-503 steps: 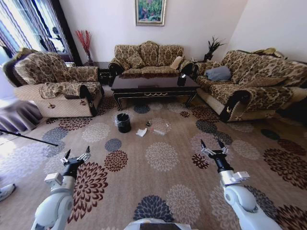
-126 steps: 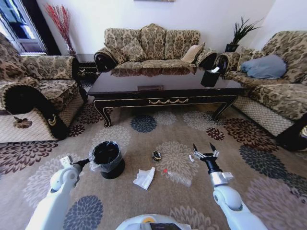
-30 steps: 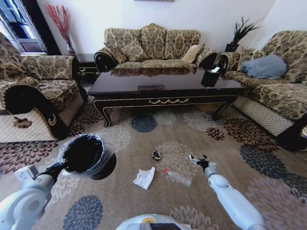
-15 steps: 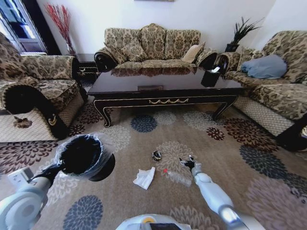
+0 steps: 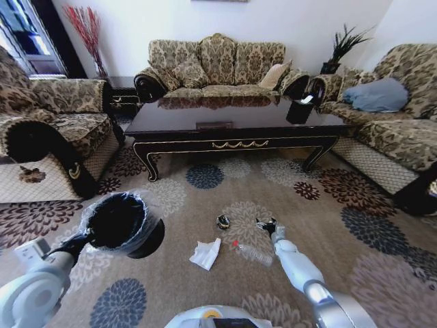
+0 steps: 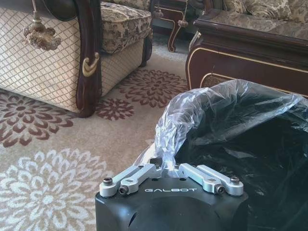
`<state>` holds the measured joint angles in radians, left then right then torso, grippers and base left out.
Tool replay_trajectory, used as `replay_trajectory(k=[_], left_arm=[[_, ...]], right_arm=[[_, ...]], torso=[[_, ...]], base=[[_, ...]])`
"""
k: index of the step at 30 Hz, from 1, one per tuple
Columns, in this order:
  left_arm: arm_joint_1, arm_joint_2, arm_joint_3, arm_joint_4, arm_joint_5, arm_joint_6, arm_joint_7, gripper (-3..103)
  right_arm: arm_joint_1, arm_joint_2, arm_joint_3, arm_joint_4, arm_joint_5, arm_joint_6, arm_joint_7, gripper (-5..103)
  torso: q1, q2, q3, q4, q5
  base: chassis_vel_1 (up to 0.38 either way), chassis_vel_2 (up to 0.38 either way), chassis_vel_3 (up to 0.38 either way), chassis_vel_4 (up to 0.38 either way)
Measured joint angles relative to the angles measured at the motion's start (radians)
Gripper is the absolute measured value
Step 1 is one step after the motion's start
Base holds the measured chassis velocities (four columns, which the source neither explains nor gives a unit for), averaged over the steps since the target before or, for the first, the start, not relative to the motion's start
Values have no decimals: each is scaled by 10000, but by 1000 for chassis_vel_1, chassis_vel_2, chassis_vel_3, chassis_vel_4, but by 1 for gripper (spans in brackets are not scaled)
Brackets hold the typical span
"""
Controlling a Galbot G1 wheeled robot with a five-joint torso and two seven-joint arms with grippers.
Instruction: Move to the front of the table and pick up the trash from the floor, then place it into the trash bin.
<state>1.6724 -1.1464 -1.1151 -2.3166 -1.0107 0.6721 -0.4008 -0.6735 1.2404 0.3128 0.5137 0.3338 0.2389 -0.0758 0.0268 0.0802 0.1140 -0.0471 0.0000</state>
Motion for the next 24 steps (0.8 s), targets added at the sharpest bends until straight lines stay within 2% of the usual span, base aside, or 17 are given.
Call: replay_trajectory(k=[3,16,17,18,21,22,24], left_arm=[[3,-8,52,5,28,3,-7,3],[86,-21,-1,-58,42,4,-14,3],[87,-21,-2,-64,41,4,-14,3],[88,-20,-3,-68,40,5,-15,3],[84,-20,6,-69,40,5,-21,3],[79,-20,23,-69,40,4,-23,3],[77,-21,36,-69,40,4,-24,3]], right_arm=[[13,47,140,-172,2,-105,265,100],[272,300,395,-823,149,-240,300,100],[282,306,401,-837,141,-253,302,98],[294,307,402,-844,103,-314,379,89],[295,299,398,-844,-15,-437,590,89],[292,290,397,-845,-81,-473,662,78],[285,283,400,-844,-126,-486,691,78]], torso=[[0,0,0,1,-1],[0,0,-1,2,0],[0,0,-1,2,-1],[-1,0,-1,3,0],[0,0,-1,3,0],[-1,0,-1,3,0],[0,0,-1,3,0]], base=[[0,0,0,0],[0,0,0,0],[0,0,0,0],[0,0,0,0],[0,0,0,0],[0,0,0,0],[0,0,0,0]])
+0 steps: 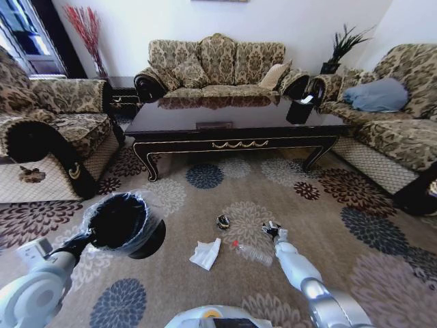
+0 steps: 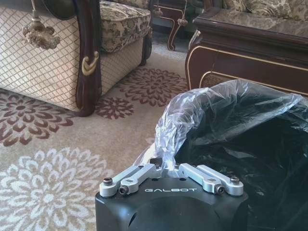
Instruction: Move to the front of the table and pick up the trash from the floor, then place it into the trash bin.
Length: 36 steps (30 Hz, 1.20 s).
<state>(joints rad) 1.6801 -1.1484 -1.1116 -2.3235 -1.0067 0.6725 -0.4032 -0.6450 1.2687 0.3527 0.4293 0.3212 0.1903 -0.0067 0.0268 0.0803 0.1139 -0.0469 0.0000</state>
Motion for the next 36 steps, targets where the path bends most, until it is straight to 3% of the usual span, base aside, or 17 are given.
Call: replay_trajectory(k=[1,3,4,6,7,9,10,12,13,16,17,18,19,36], left_arm=[[-9,0,22,0,0,0,-1,3],[-22,0,49,5,3,0,-6,3],[-29,0,60,10,3,0,-7,3],[-44,1,85,24,3,0,-10,3],[-47,4,94,29,5,0,-10,3],[-55,15,109,42,7,0,-13,3],[-62,26,111,55,8,0,-13,3],[-71,36,111,72,9,0,-13,3],[-79,45,114,89,12,0,-14,3],[-100,56,133,119,14,-1,-16,3],[-113,56,154,127,16,-2,-20,3],[-128,55,186,133,16,-3,-22,3],[-144,50,218,136,16,-3,-22,3],[-136,9,304,110,34,-6,-42,3]], right_arm=[[-26,-12,7,0,-81,-12,32,67],[-74,-24,15,16,-142,-17,43,67],[-99,-28,18,34,-174,-17,44,56],[-149,-36,29,80,-292,-17,44,56],[-181,-39,31,107,-373,-12,43,45],[-263,-41,31,175,-482,18,32,45],[-302,-41,31,217,-511,57,14,34],[-342,-42,31,263,-541,107,-13,34],[-380,-45,32,315,-568,171,-68,24],[-462,-58,37,420,-632,313,-211,24],[-494,-66,46,445,-693,378,-276,13],[-524,-75,64,454,-766,457,-361,13],[-548,-85,85,457,-801,499,-409,3],[-583,-157,278,604,-779,696,-260,-1]], torso=[[0,0,0,0,-1],[0,0,0,-1,1],[0,0,0,-1,0],[0,0,0,-1,-1],[0,0,0,-1,0],[0,0,0,0,0],[0,0,0,-1,0],[0,0,0,-2,0],[0,-1,0,-1,0],[-1,0,0,0,0],[0,0,0,0,0],[0,0,0,0,0],[-1,0,0,-1,0],[0,0,0,0,0]], base=[[0,0,0,0],[0,0,0,0],[0,0,0,0],[0,0,0,0],[0,0,0,0],[0,0,0,0],[0,0,0,0],[0,0,0,0],[0,0,0,0],[0,0,0,0],[0,0,0,0],[0,0,0,0],[0,0,0,0],[0,0,0,0]])
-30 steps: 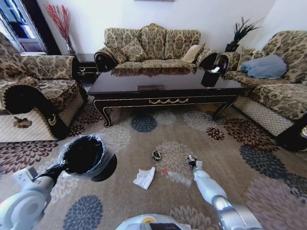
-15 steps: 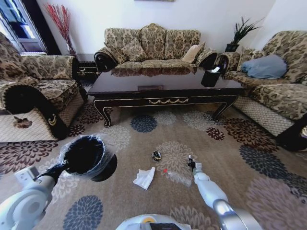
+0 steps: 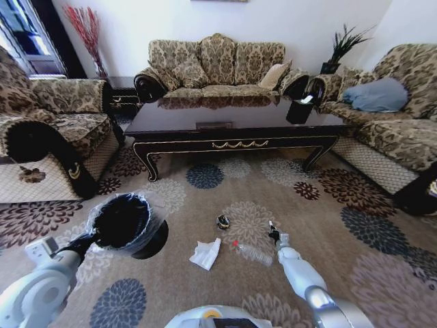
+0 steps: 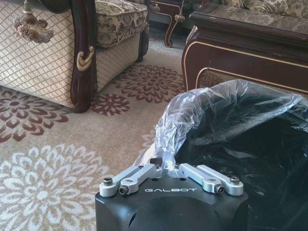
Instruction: Move to the front of the table and pick up the trash from the floor, then place it into the trash bin.
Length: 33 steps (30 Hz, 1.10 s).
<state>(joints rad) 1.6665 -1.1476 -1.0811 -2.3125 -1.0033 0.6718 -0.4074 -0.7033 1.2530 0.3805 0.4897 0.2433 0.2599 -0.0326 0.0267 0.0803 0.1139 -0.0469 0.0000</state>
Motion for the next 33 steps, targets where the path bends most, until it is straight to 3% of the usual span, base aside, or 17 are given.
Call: replay_trajectory(k=[3,4,6,9,12,13,15,18,21,22,23,24,27,28,30,31,33], left_arm=[[53,-11,-32,-66,0,0,0,3],[82,-13,-62,-85,-1,-1,0,3],[108,-16,-91,-106,1,-3,-1,3],[182,-45,-142,-166,1,-5,-5,3],[216,-82,-143,-200,8,-5,-7,3],[228,-103,-142,-214,19,-5,-9,3],[238,-116,-141,-221,31,-6,-12,3],[252,-132,-141,-227,52,-8,-19,3],[251,-132,-143,-227,54,-8,-25,3],[249,-133,-144,-227,54,-8,-28,3],[245,-133,-143,-227,55,-9,-32,3],[242,-132,-143,-227,56,-9,-34,3],[225,-137,-121,-221,65,-10,-37,3],[214,-139,-107,-214,66,-11,-37,3],[210,-139,-101,-206,68,-10,-38,3],[205,-138,-99,-198,72,-11,-40,3],[201,-132,-99,-194,73,-11,-43,3]], right_arm=[[100,-11,-45,-101,-73,-43,69,4],[156,4,-48,-198,-130,-77,112,15],[203,24,-48,-277,-181,-102,148,15],[307,101,-47,-476,-360,-182,286,37],[387,161,-34,-639,-416,-207,344,37],[425,188,-27,-716,-443,-211,366,47],[452,206,-19,-776,-480,-213,392,47],[483,233,-8,-902,-641,-247,493,69],[490,236,-1,-948,-709,-281,515,69],[493,236,1,-962,-726,-301,527,79],[496,235,3,-978,-745,-325,541,79],[497,235,3,-986,-755,-332,544,69],[501,232,5,-1003,-770,-343,548,69],[502,232,6,-1009,-770,-345,549,58],[502,236,7,-1011,-771,-345,549,58],[502,245,8,-1011,-771,-345,550,47],[502,253,9,-1011,-771,-345,557,47]], torso=[[0,0,0,0,0],[0,0,0,-1,0],[0,0,0,0,0],[0,0,0,0,0],[0,0,0,0,0],[0,1,0,0,0],[0,0,0,0,0],[0,0,0,0,0],[0,0,0,-1,0],[0,0,0,-1,0],[0,0,0,0,0],[0,0,0,0,0],[0,0,0,0,0],[0,0,0,-1,0],[0,0,0,-1,0],[0,0,0,-1,0],[0,0,0,0,0]], base=[[0,0,0,0],[0,0,0,0],[0,0,0,0],[0,0,0,0],[0,0,0,0],[0,0,0,0],[0,0,0,0],[0,0,0,0],[0,0,0,0],[0,0,0,0],[0,0,0,0],[0,0,0,0],[0,0,0,0],[0,0,0,0],[0,0,0,0],[0,0,0,0],[0,0,0,0]])
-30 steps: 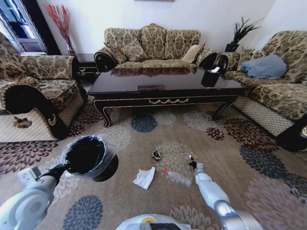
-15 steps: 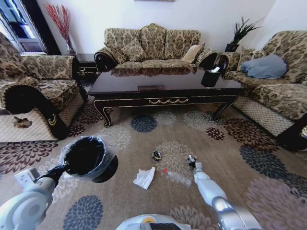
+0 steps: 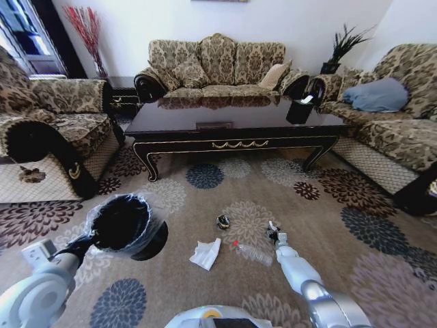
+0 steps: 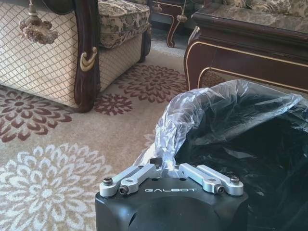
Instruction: Move to the front of the table and pick up the trash from the floor, then place it into the trash bin.
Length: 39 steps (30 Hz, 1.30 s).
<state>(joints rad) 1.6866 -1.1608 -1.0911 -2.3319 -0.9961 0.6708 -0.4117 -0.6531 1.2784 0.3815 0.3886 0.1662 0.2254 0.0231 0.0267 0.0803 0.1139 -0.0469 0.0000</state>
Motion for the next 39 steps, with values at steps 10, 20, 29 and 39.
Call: replay_trajectory(k=[10,20,29,39], left_arm=[[-44,32,19,29,-11,-3,-10,3],[-57,31,41,36,-19,-3,-14,3],[-202,-52,399,39,-6,-4,-42,3],[-361,-202,1287,285,73,-38,-154,3]], right_arm=[[-12,19,21,-4,-38,1,59,4],[-201,-104,38,400,96,202,35,0],[-1827,-1098,-280,3243,1011,745,-893,0],[-3387,-2636,-486,7725,2406,1434,-1220,0]], torso=[[0,1,0,0,0],[0,0,0,0,1],[0,0,0,-1,3],[0,0,0,-2,1]], base=[[0,0,0,0],[0,0,0,0],[0,0,0,0],[0,0,0,0]])
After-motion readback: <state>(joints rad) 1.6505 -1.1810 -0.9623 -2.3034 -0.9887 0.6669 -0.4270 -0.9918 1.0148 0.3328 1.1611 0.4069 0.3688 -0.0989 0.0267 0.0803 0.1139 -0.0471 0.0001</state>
